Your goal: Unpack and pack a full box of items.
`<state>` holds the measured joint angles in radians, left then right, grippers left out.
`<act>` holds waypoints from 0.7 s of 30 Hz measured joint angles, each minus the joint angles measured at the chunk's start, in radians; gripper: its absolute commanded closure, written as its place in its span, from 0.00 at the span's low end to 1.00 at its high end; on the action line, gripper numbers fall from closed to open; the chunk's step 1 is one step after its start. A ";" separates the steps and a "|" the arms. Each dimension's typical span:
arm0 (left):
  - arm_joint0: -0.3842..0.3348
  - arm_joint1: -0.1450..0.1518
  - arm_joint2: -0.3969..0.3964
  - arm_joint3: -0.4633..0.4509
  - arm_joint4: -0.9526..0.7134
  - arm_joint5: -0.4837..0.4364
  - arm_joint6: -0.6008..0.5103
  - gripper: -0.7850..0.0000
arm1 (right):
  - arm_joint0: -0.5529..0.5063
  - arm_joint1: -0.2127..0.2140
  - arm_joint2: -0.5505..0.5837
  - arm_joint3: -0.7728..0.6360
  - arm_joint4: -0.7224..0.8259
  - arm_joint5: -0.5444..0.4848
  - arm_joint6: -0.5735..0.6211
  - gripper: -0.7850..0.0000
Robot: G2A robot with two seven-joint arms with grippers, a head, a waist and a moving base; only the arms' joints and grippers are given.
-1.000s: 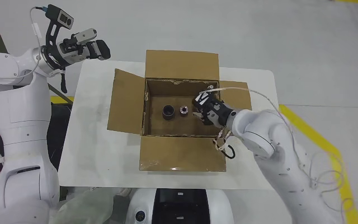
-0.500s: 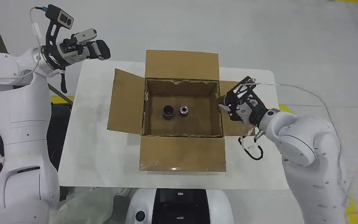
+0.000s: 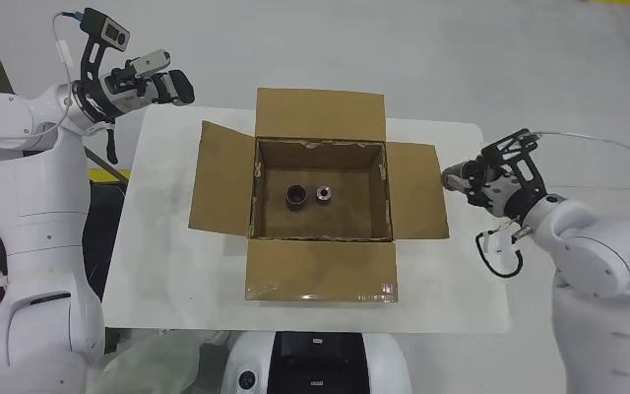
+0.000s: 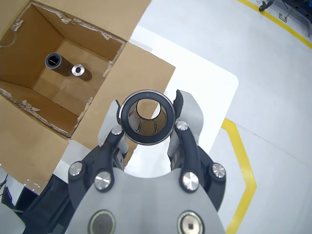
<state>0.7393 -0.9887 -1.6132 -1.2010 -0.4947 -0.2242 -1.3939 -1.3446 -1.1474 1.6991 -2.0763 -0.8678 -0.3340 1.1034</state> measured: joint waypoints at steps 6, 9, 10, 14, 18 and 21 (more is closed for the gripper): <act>0.000 0.000 0.000 0.000 0.000 0.000 0.000 0.00 | 0.011 0.011 0.040 0.083 0.032 -0.001 0.001 1.00; 0.000 0.000 0.000 0.000 0.000 0.000 0.000 0.00 | 0.011 0.016 0.041 0.112 0.025 -0.004 -0.010 1.00; 0.000 0.000 0.000 0.000 0.000 0.000 0.000 0.00 | 0.010 0.017 0.039 0.120 0.016 -0.001 -0.016 1.00; 0.000 0.000 0.000 0.000 0.000 0.000 0.000 0.00 | 0.012 0.020 0.016 0.151 -0.015 0.024 -0.038 1.00; 0.000 0.000 0.000 0.000 0.000 0.000 0.000 0.00 | 0.020 0.020 -0.026 0.182 -0.065 0.064 -0.074 1.00; 0.000 0.000 0.000 0.000 0.000 0.000 0.000 0.00 | 0.027 0.020 -0.048 0.202 -0.071 0.084 -0.100 1.00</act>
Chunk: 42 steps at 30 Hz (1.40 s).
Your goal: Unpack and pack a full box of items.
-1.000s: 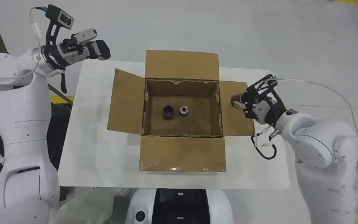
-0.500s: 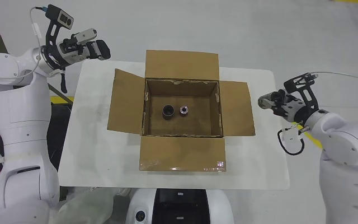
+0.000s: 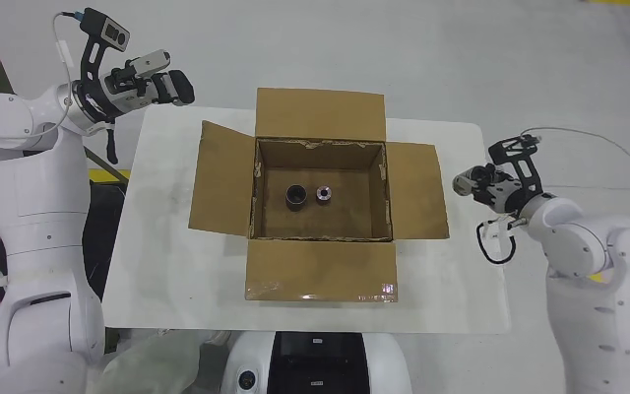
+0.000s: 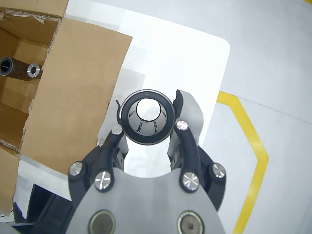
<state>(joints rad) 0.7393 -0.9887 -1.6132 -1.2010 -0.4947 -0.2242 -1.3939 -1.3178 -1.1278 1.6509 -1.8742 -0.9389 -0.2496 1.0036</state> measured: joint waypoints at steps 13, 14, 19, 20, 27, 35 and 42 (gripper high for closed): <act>0.000 0.000 0.000 0.000 0.000 0.000 0.000 0.00 | 0.003 0.000 -0.007 0.013 0.005 0.010 -0.012 1.00; 0.000 0.000 0.000 0.000 0.000 0.000 0.000 0.00 | 0.003 0.000 -0.007 0.013 0.005 0.010 -0.012 1.00; 0.000 0.000 0.000 0.000 0.000 0.000 0.000 0.00 | 0.002 0.000 -0.007 0.014 0.005 0.011 -0.014 1.00; 0.000 0.000 0.000 0.000 0.000 0.000 0.000 0.00 | -0.002 0.000 -0.009 0.018 0.004 0.013 -0.023 1.00; 0.000 0.000 0.000 0.000 0.000 0.000 0.000 0.00 | -0.009 0.003 -0.012 0.076 -0.008 0.060 -0.067 1.00; 0.000 0.000 0.000 0.000 0.000 0.000 0.000 0.00 | 0.029 0.003 -0.049 0.205 -0.013 0.107 -0.083 1.00; 0.000 0.000 0.000 0.000 0.000 0.000 0.000 0.00 | 0.047 0.000 -0.076 0.327 -0.046 0.161 -0.161 1.00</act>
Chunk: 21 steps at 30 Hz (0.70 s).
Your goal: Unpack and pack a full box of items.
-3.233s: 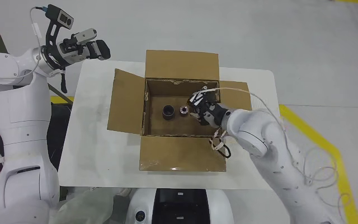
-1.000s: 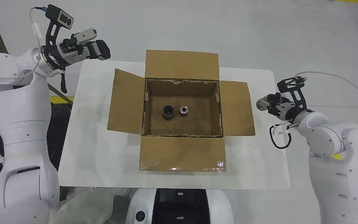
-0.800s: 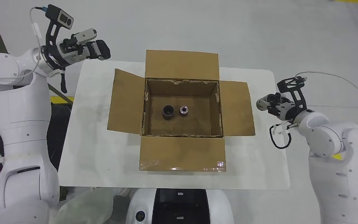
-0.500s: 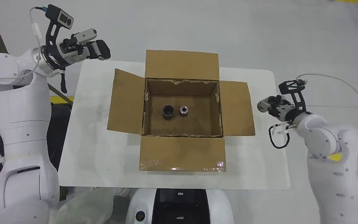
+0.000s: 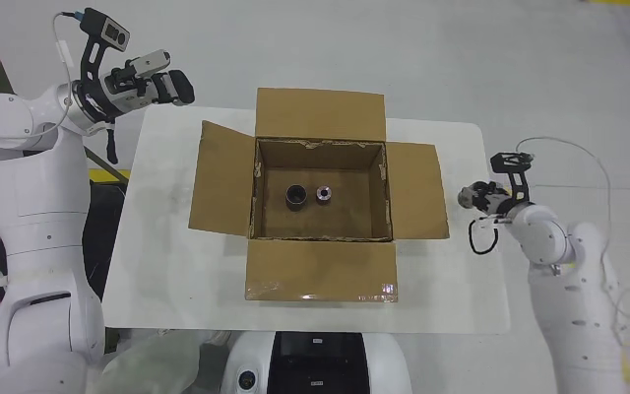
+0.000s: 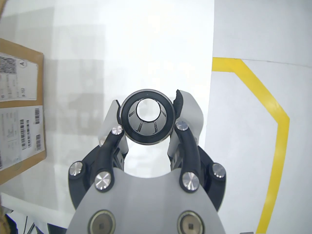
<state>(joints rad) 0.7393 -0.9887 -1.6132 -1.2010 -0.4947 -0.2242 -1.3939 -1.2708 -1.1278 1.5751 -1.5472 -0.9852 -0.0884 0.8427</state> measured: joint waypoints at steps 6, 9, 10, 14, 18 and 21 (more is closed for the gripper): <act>0.000 0.000 0.000 0.000 0.000 0.000 0.000 0.00 | 0.033 -0.004 -0.019 0.102 0.017 0.025 -0.041 1.00; 0.000 0.000 0.000 0.000 0.000 0.000 0.000 0.00 | 0.048 -0.005 -0.028 0.142 0.027 0.023 -0.059 1.00; 0.000 0.000 0.000 0.000 0.000 0.000 0.000 0.00 | 0.052 -0.005 -0.031 0.153 0.029 0.022 -0.066 1.00; 0.000 0.000 0.000 0.000 0.000 0.000 0.000 0.00 | 0.061 -0.006 -0.038 0.182 0.031 0.030 -0.085 0.79; 0.000 0.000 0.000 0.000 0.000 0.000 0.000 0.00 | 0.065 -0.008 -0.056 0.199 0.018 0.043 -0.105 0.52; 0.000 0.000 0.000 0.000 0.000 0.000 0.000 0.00 | 0.064 -0.008 -0.062 0.204 0.021 0.042 -0.111 0.16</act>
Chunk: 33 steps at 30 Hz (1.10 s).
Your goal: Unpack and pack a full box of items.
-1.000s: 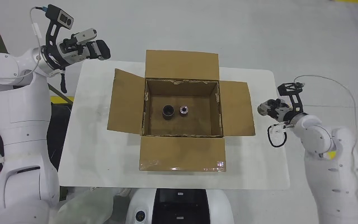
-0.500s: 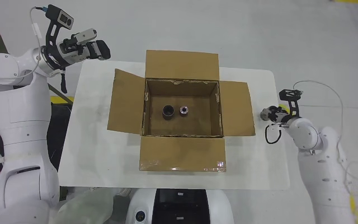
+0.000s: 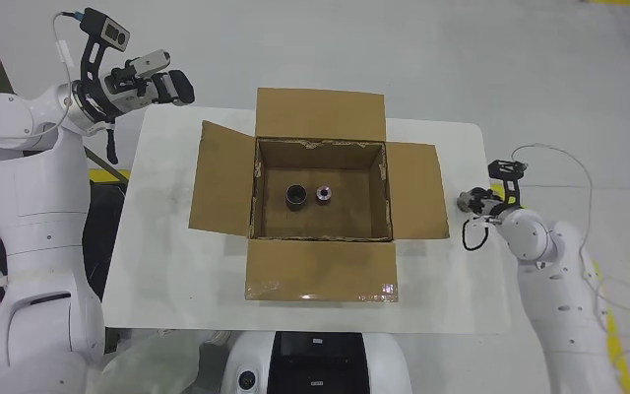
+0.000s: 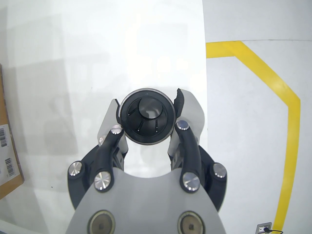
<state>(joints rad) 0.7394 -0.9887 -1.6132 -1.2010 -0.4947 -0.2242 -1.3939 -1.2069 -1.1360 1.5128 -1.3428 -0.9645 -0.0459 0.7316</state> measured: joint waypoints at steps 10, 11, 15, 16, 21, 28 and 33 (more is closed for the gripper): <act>0.000 0.000 0.000 0.000 0.000 0.000 0.000 0.00 | -0.047 0.005 0.020 -0.090 0.017 0.000 -0.013 0.00; 0.000 0.000 0.000 0.000 0.000 0.000 0.000 0.00 | -0.057 0.006 0.027 -0.111 0.012 0.007 -0.017 0.00; 0.000 0.000 0.000 0.000 0.000 0.000 0.000 0.00 | -0.101 0.011 0.056 -0.218 -0.022 0.053 -0.025 0.00; 0.000 0.000 0.000 0.000 0.000 0.000 0.000 0.00 | -0.111 0.012 0.062 -0.252 -0.031 0.063 -0.022 0.00; 0.000 0.000 0.000 0.000 0.000 0.000 0.000 0.00 | -0.146 0.017 0.087 -0.383 -0.063 0.071 -0.011 0.00; 0.000 0.000 0.000 0.000 0.000 0.000 0.000 0.00 | -0.177 0.020 0.101 -0.528 -0.068 0.054 0.014 0.00; 0.000 0.000 0.000 0.000 0.000 0.000 0.000 0.00 | -0.186 0.022 0.097 -0.593 -0.072 0.031 0.015 0.00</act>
<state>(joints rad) 0.7393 -0.9887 -1.6132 -1.2010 -0.4947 -0.2242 -1.3939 -1.3929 -1.1144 1.6103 -1.9357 -1.0362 -0.0144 0.7464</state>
